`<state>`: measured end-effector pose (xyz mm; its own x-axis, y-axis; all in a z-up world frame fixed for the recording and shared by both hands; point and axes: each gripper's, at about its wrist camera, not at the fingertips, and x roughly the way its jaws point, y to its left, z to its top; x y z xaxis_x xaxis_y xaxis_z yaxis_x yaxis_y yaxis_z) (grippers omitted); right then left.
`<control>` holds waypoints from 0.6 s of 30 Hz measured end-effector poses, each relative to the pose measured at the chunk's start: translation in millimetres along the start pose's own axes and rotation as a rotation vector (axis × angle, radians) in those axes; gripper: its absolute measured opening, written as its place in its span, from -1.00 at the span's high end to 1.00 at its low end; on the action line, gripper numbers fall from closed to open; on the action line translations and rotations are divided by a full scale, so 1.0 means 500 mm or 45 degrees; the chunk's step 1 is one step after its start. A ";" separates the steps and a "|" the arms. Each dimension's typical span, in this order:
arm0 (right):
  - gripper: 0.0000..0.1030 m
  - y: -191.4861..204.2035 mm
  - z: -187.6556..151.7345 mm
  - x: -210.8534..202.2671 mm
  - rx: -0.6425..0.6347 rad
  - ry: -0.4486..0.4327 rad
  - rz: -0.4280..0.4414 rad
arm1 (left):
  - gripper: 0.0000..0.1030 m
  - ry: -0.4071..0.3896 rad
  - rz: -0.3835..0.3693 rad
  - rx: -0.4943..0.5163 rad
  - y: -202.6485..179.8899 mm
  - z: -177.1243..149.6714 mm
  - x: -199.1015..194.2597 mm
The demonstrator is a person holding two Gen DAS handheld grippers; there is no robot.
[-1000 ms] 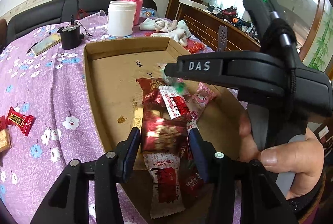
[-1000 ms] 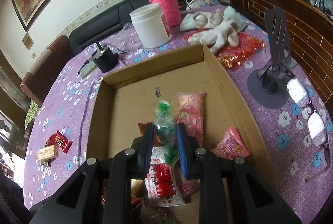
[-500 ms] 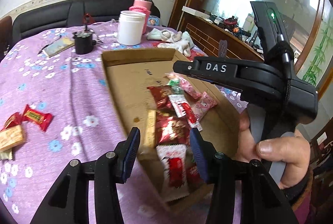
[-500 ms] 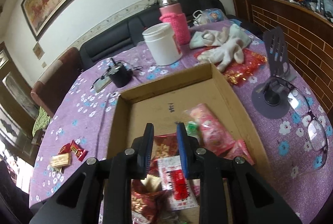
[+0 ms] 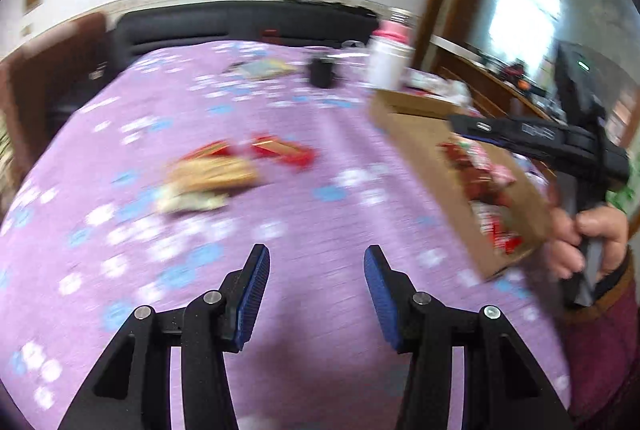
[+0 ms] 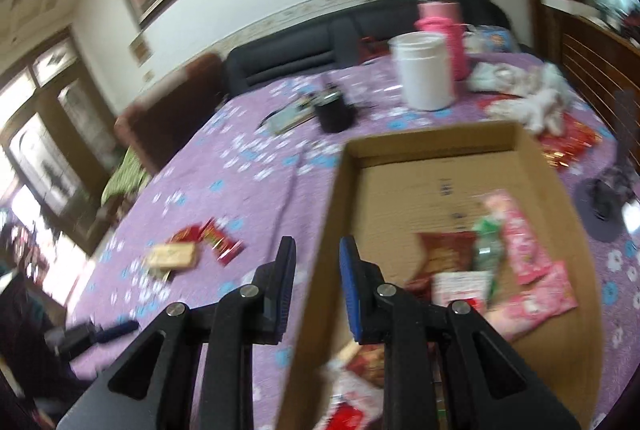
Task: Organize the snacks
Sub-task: 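Withdraw both grippers from the tray toward the remaining snacks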
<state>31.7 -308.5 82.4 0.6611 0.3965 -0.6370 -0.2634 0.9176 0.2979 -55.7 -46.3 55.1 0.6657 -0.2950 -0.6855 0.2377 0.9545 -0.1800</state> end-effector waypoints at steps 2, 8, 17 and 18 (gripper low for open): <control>0.50 0.034 -0.011 0.017 -0.047 0.043 0.081 | -0.01 -0.012 0.044 -0.098 0.063 -0.011 -0.013; 0.43 0.122 -0.032 0.084 -0.033 0.239 0.288 | -0.01 -0.084 0.203 -0.309 0.216 -0.017 -0.036; 0.43 0.298 0.008 0.199 -0.030 0.357 0.391 | -0.01 -0.158 0.264 -0.637 0.332 -0.031 -0.038; 0.43 0.309 0.017 0.221 -0.038 0.366 0.375 | -0.01 -0.166 0.274 -0.632 0.331 -0.032 -0.040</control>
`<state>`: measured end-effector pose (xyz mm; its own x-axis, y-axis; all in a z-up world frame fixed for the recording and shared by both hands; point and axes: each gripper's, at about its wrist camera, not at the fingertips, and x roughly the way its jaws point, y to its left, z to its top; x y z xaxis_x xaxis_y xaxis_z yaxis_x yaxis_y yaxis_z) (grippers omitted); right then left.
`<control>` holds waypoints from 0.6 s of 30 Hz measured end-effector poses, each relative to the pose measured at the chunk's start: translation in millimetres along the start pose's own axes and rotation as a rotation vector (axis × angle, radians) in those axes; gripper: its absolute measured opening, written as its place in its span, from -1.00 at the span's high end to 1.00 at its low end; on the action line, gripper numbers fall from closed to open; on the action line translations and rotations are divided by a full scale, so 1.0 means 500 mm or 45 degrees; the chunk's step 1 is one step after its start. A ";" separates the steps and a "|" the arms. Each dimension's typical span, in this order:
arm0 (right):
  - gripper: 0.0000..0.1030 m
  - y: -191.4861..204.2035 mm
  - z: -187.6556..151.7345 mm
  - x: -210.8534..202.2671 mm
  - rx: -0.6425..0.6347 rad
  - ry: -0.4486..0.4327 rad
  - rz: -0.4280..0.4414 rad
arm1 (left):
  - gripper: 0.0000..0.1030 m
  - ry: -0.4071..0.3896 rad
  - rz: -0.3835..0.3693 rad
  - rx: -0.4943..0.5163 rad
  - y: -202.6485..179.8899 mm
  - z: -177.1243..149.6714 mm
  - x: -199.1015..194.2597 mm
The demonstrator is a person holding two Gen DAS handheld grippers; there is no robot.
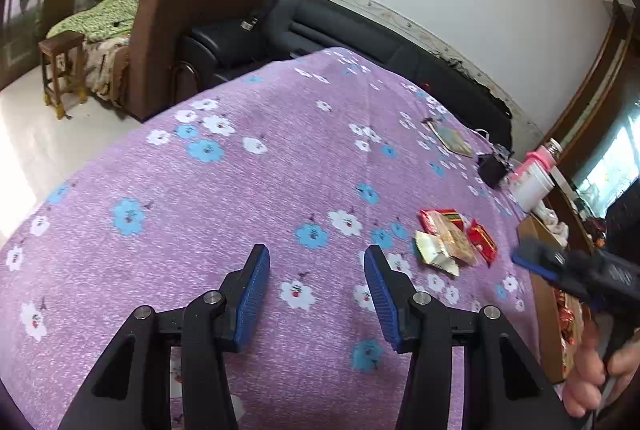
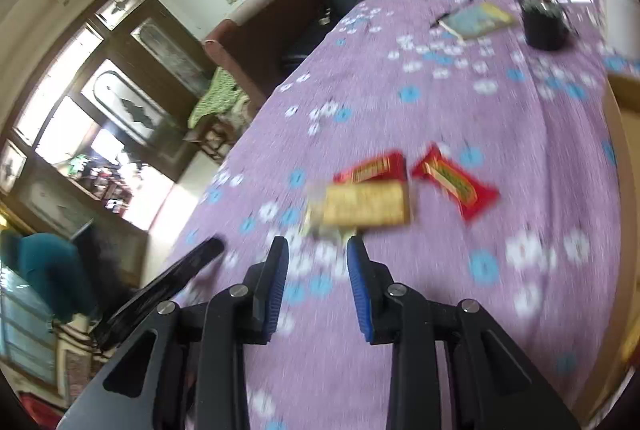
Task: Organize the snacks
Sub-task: 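Withdraw both grippers from the tray toward the remaining snacks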
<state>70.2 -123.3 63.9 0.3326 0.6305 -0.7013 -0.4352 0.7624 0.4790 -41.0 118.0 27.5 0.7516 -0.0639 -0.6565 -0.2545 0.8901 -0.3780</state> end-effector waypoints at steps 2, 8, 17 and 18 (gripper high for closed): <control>0.43 0.004 0.022 0.041 0.000 0.034 -0.017 | -0.01 -0.015 0.001 0.012 -0.002 -0.003 -0.005; 0.43 -0.027 0.075 0.119 0.011 0.040 -0.181 | -0.01 -0.025 -0.017 0.012 0.005 -0.002 -0.010; 0.36 -0.067 0.037 0.118 0.112 0.113 -0.110 | -0.01 -0.017 -0.035 0.020 0.006 -0.002 -0.012; 0.35 -0.059 0.018 0.111 0.129 0.150 -0.053 | -0.01 -0.019 -0.034 0.018 0.007 -0.002 -0.014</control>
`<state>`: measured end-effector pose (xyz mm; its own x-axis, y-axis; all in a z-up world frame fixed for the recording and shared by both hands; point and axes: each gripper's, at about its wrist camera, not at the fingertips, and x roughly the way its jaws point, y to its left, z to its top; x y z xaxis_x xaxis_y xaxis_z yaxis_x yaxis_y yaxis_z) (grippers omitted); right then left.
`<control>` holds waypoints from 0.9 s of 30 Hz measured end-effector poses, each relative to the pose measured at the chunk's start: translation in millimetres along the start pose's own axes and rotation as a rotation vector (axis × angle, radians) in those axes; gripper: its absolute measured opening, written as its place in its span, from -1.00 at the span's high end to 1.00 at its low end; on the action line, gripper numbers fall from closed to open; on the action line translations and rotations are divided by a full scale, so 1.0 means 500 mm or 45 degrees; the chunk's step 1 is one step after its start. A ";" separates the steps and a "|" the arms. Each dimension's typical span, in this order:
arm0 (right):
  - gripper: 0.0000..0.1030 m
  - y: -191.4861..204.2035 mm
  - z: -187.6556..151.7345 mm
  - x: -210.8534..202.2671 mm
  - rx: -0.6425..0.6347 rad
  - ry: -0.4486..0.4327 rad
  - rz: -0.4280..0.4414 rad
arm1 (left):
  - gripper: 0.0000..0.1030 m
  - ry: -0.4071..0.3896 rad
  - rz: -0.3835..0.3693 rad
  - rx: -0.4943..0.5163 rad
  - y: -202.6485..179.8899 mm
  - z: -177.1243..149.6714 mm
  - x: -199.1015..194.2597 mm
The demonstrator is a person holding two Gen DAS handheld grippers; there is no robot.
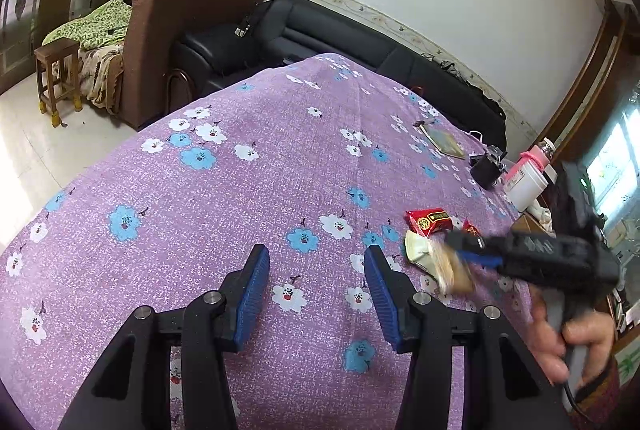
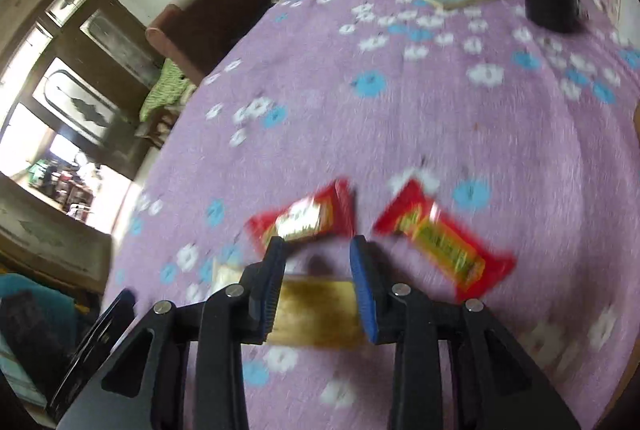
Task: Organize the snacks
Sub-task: 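Withdraw both grippers from the tray toward the remaining snacks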
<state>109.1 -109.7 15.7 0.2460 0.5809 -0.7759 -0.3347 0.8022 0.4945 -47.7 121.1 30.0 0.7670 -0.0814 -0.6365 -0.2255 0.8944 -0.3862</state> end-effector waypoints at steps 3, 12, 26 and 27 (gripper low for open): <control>0.35 0.029 -0.060 -0.018 -0.016 0.066 0.111 | -0.01 0.003 -0.003 -0.014 0.005 0.001 0.000; 0.21 0.075 -0.093 -0.084 -0.174 -0.036 0.087 | -0.02 -0.004 0.003 -0.024 0.011 0.002 -0.005; 0.17 0.092 -0.030 0.049 -0.101 0.012 0.073 | -0.01 -0.035 0.015 -0.059 0.020 0.004 -0.012; 0.17 0.098 -0.038 0.050 -0.102 0.049 0.135 | -0.01 -0.034 0.014 -0.060 0.020 0.004 -0.012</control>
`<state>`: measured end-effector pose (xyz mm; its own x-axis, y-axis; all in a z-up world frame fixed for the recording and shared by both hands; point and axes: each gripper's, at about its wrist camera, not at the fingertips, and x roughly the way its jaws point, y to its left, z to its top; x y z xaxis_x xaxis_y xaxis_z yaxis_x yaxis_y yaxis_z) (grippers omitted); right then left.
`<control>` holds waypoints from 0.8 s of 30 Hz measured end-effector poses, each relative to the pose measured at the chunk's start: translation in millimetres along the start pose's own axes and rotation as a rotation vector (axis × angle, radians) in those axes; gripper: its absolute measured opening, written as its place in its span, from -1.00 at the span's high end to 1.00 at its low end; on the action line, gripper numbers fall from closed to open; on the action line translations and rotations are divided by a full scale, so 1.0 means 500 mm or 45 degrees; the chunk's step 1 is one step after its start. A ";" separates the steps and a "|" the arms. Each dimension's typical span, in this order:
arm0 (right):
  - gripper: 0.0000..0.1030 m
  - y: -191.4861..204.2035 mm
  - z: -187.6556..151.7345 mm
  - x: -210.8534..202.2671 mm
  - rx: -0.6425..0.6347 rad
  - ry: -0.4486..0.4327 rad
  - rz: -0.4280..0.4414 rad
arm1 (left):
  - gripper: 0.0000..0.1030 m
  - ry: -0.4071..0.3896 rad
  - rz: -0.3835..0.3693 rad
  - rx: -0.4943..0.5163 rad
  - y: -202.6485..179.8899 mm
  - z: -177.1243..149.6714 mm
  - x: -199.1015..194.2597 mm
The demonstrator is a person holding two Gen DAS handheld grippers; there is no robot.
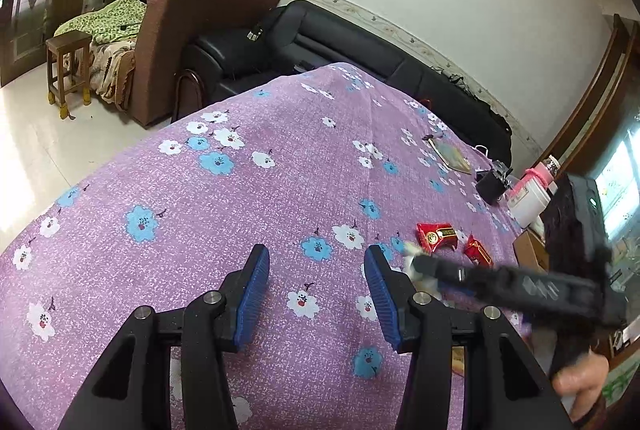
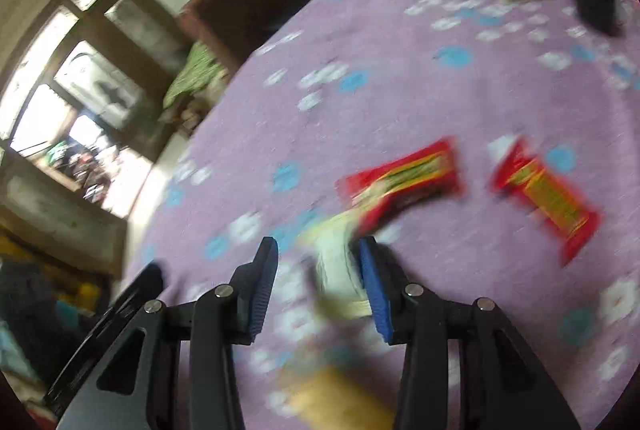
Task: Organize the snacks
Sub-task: 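Withdraw both grippers from the tray toward the remaining snacks, then grasp the clear yellow cake bag with the right gripper while the left grasps the white-and-green candy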
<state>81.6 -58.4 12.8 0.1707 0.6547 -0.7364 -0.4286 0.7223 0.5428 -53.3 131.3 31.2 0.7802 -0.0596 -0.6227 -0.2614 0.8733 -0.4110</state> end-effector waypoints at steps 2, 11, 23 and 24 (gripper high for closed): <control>0.17 0.014 -0.020 -0.004 -0.010 0.050 0.100 | -0.02 0.003 -0.003 -0.001 0.000 0.000 0.001; -0.01 0.001 -0.063 -0.078 -0.267 0.025 -0.099 | -0.01 0.009 -0.011 0.008 -0.001 0.001 0.004; -0.15 0.042 -0.163 -0.068 -0.653 0.023 -0.360 | -0.01 0.003 -0.025 0.051 -0.016 -0.005 0.003; 0.12 0.047 -0.170 -0.066 -0.688 0.013 -0.425 | -0.01 0.004 -0.029 0.058 -0.017 -0.006 0.003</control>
<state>-9.3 -82.0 15.7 0.3651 0.4096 -0.8360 -0.7416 0.6708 0.0048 -51.5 122.2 31.9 0.7837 -0.0811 -0.6158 -0.2175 0.8929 -0.3943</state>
